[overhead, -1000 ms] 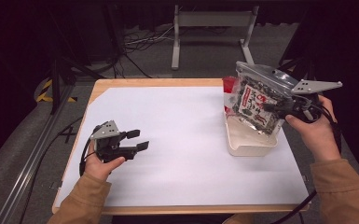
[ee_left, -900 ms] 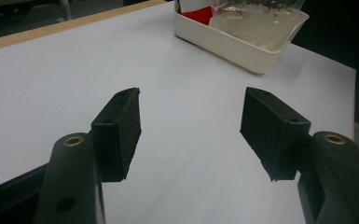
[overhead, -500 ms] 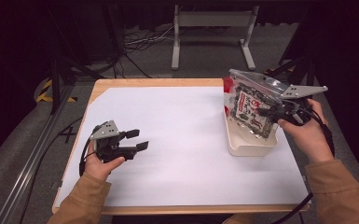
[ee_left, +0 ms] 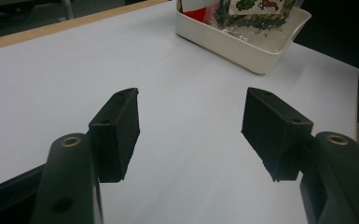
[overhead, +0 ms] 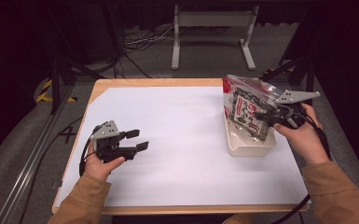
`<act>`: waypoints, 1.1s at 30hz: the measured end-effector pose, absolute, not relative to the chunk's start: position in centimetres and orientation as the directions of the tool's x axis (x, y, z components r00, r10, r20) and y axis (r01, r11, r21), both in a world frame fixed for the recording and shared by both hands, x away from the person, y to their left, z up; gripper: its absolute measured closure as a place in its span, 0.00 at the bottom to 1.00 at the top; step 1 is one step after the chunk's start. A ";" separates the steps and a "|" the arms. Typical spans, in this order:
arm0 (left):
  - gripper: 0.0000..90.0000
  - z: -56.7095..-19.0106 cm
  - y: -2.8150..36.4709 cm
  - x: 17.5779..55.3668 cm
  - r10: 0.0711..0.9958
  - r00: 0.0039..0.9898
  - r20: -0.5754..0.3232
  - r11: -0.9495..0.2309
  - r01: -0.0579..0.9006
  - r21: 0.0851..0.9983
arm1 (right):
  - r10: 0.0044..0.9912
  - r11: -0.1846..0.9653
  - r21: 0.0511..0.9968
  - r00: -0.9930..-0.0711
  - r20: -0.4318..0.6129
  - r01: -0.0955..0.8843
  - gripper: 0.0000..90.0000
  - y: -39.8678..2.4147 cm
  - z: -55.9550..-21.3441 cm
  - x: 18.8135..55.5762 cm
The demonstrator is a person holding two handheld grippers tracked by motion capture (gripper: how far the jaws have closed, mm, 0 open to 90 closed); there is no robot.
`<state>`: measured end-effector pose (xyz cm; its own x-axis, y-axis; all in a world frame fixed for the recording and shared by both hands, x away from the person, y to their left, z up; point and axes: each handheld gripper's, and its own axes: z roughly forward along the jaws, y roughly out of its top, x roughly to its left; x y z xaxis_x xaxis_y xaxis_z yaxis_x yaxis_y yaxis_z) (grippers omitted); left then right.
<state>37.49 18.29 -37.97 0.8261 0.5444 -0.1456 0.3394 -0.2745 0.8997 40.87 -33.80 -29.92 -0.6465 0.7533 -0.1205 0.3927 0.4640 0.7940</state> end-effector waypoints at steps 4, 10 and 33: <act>0.41 -38.0 18.3 37.5 0.545 0.826 -0.146 -0.273 0.339 0.901 | 0.764 0.453 0.791 -0.637 -0.105 0.412 0.82 -33.7 -31.2 41.1; 0.41 -38.0 18.3 37.4 0.544 0.826 -0.149 -0.273 0.342 0.899 | 0.762 0.449 0.798 -0.638 -0.107 0.402 0.82 -33.9 -31.7 41.0; 0.40 -38.1 18.9 37.1 0.557 0.814 -0.164 -0.256 0.357 0.898 | 0.829 0.292 0.873 -0.558 -0.027 0.391 0.52 -35.5 -31.8 40.7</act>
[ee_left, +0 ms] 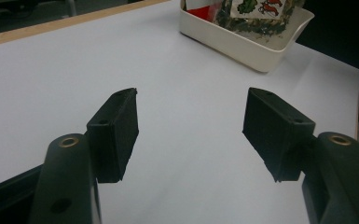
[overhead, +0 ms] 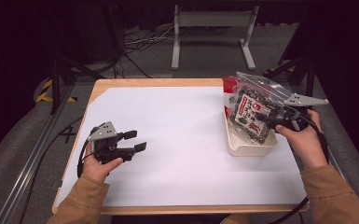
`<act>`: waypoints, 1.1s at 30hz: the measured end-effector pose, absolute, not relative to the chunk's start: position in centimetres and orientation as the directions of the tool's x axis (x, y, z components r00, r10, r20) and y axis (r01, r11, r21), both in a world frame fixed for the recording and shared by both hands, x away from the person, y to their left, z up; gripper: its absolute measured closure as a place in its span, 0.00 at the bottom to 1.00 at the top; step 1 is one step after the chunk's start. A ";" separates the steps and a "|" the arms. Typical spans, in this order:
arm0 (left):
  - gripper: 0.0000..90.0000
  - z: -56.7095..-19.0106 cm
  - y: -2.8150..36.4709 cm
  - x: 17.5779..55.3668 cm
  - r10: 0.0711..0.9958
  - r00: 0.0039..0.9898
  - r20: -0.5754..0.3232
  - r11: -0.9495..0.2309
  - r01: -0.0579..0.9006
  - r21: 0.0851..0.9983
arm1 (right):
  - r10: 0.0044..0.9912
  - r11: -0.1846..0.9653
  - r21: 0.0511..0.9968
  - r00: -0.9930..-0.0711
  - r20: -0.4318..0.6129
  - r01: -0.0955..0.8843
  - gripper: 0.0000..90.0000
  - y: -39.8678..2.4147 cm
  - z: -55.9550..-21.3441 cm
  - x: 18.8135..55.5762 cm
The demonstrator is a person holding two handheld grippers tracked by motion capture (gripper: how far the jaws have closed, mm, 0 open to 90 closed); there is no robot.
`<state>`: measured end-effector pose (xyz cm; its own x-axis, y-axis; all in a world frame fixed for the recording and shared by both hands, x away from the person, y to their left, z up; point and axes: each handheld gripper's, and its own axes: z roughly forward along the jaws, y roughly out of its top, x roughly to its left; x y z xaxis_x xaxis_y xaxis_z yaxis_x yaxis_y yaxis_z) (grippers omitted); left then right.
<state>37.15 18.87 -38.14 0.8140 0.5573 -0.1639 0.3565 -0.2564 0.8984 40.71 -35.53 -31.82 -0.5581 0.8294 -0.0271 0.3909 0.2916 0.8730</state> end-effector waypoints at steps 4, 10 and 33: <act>0.40 -38.0 18.9 37.0 0.552 0.818 -0.161 -0.255 0.350 0.901 | 0.843 0.237 0.889 -0.538 0.012 0.391 0.42 -35.9 -31.9 40.0; 0.40 -37.8 19.1 36.6 0.545 0.824 -0.156 -0.256 0.340 0.905 | 0.857 0.218 0.901 -0.515 0.007 0.375 0.39 -37.0 -32.2 38.9; 0.38 -37.4 20.7 34.0 0.539 0.830 -0.144 -0.249 0.320 0.914 | 0.851 0.275 0.905 -0.520 -0.072 0.325 0.35 -38.3 -32.5 32.2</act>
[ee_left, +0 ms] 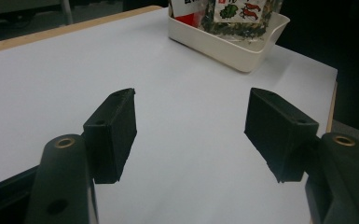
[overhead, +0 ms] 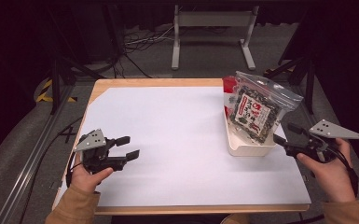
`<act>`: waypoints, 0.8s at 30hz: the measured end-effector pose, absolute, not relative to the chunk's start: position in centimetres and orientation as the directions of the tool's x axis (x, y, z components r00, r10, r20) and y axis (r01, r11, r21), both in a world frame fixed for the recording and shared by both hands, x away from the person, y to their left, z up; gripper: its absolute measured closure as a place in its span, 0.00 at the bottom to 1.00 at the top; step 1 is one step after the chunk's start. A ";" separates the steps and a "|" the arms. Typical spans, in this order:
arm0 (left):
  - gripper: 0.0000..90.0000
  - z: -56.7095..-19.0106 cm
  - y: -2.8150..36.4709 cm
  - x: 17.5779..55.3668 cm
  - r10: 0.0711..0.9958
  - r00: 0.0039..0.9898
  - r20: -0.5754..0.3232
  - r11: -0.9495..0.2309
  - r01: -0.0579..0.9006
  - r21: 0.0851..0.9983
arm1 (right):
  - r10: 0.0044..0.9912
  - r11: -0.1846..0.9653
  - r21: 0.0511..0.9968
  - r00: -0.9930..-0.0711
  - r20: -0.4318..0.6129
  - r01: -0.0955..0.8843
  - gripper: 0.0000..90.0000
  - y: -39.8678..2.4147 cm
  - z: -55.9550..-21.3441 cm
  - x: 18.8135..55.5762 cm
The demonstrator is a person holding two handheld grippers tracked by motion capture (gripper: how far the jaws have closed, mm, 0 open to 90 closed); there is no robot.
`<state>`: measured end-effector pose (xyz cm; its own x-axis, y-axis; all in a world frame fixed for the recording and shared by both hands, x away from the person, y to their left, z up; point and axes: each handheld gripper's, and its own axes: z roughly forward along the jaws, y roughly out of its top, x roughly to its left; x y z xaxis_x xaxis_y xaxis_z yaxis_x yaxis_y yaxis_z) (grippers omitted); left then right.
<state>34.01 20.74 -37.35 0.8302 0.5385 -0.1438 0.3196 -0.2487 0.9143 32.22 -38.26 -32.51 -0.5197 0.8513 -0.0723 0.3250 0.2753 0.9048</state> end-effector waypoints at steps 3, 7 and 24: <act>0.38 -37.4 20.8 33.7 0.535 0.831 -0.151 -0.249 0.326 0.912 | 0.836 0.270 0.908 -0.546 -0.055 0.322 0.35 -37.9 -32.8 31.6; 0.38 -37.5 21.0 33.3 0.531 0.836 -0.141 -0.252 0.315 0.915 | 0.799 0.269 0.911 -0.601 -0.030 0.312 0.35 -37.2 -33.6 31.0; 0.37 -38.2 22.0 32.2 0.517 0.843 -0.150 -0.245 0.314 0.917 | 0.631 0.332 0.917 -0.775 -0.040 0.223 0.35 -32.5 -37.4 31.0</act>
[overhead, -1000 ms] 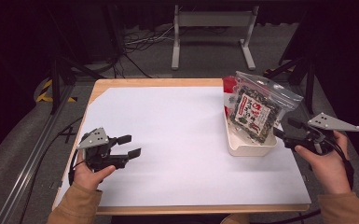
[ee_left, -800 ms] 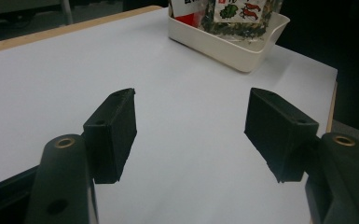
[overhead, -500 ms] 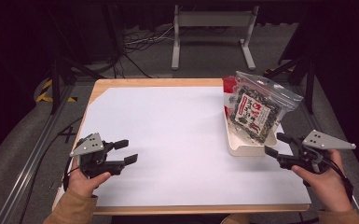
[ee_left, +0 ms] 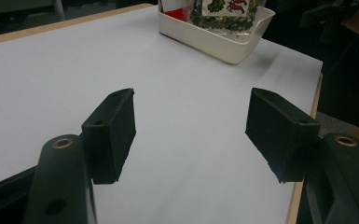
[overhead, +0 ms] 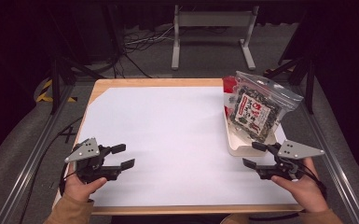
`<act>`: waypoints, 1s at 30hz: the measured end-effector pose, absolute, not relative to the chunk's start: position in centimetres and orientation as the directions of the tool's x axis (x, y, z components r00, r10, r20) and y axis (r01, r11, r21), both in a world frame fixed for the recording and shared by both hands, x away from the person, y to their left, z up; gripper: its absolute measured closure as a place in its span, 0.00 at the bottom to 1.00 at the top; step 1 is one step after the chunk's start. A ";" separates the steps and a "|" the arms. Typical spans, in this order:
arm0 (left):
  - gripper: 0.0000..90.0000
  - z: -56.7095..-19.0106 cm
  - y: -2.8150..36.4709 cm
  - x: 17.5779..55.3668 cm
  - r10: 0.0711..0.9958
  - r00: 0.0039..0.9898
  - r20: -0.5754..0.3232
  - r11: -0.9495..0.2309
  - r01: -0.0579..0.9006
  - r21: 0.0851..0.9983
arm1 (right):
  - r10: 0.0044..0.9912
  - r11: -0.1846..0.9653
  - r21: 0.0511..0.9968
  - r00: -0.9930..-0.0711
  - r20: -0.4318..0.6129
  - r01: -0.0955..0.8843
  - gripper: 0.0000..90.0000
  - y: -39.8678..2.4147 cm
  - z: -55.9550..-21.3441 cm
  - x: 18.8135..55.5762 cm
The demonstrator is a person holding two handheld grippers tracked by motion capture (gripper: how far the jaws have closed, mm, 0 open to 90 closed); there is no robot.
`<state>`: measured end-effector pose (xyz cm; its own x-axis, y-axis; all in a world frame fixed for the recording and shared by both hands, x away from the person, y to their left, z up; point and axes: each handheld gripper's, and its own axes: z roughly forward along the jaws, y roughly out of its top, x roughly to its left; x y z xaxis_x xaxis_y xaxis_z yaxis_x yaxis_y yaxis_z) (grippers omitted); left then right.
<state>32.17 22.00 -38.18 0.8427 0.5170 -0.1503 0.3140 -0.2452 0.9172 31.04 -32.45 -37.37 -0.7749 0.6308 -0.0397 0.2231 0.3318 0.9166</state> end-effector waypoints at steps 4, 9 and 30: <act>0.37 -38.4 22.1 32.1 0.521 0.839 -0.154 -0.240 0.318 0.917 | 0.613 0.335 0.915 -0.789 -0.031 0.225 0.35 -31.6 -38.6 31.3; 0.37 -38.8 22.1 32.1 0.523 0.838 -0.156 -0.244 0.323 0.914 | 0.605 0.356 0.904 -0.796 -0.031 0.235 0.36 -30.4 -40.4 31.8; 0.37 -39.7 22.1 32.6 0.536 0.831 -0.150 -0.256 0.329 0.909 | 0.630 0.356 0.900 -0.776 -0.031 0.253 0.36 -29.2 -43.3 32.5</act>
